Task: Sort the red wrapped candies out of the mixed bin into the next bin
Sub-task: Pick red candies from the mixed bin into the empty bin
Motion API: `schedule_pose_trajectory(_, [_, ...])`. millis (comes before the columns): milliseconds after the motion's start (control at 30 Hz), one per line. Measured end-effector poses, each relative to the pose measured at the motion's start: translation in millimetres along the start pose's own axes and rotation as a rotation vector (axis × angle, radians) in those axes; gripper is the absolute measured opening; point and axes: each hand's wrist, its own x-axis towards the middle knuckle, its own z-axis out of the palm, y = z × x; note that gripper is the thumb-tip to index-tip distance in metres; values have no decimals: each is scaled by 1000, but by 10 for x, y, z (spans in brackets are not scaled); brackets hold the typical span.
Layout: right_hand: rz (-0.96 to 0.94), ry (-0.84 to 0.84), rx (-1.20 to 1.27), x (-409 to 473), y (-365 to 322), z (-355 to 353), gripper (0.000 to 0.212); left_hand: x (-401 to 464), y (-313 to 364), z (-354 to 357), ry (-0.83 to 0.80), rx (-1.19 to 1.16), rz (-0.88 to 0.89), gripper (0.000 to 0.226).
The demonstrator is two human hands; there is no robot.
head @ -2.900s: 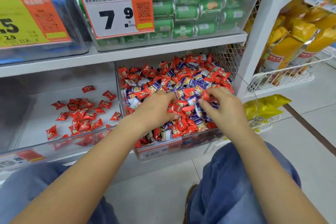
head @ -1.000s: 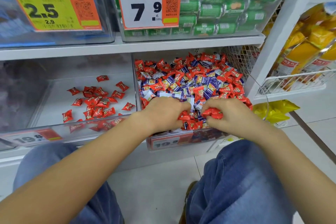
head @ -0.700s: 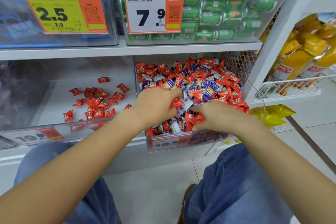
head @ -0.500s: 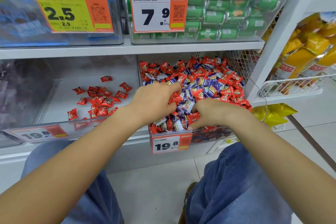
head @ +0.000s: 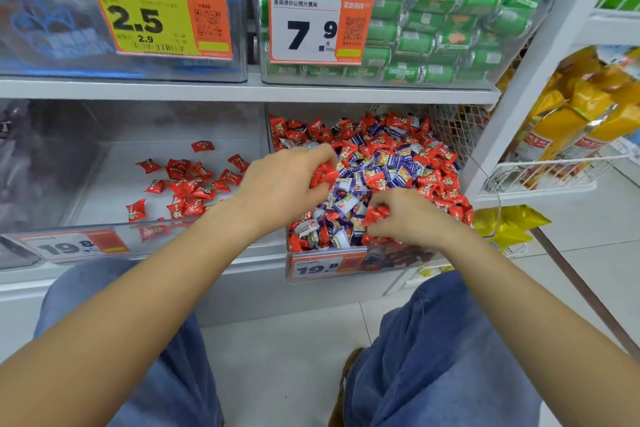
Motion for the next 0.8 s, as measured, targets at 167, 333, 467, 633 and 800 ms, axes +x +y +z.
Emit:
schedule_pose_trajectory(167, [-56, 135, 268, -35, -16, -154, 8, -113, -150, -179, 133, -201, -72, 19])
schedule_pose_trajectory(333, [-131, 245, 427, 12, -425, -324, 13, -309, -677, -377, 207, -300, -243, 20])
schedule_pose_trajectory(467, [-251, 284, 517, 220, -984, -254, 11, -446, -1146, -465, 223, -307, -404, 20])
schedule_pose_trajectory(633, [-334, 229, 318, 714, -1630, 85, 36, -472, -1560, -389, 170, -362, -612, 31])
schedule_pose_trajectory(800, [-421, 70, -55, 836, -1733, 224, 60, -469, -1721, -308, 36, -718, -690, 54])
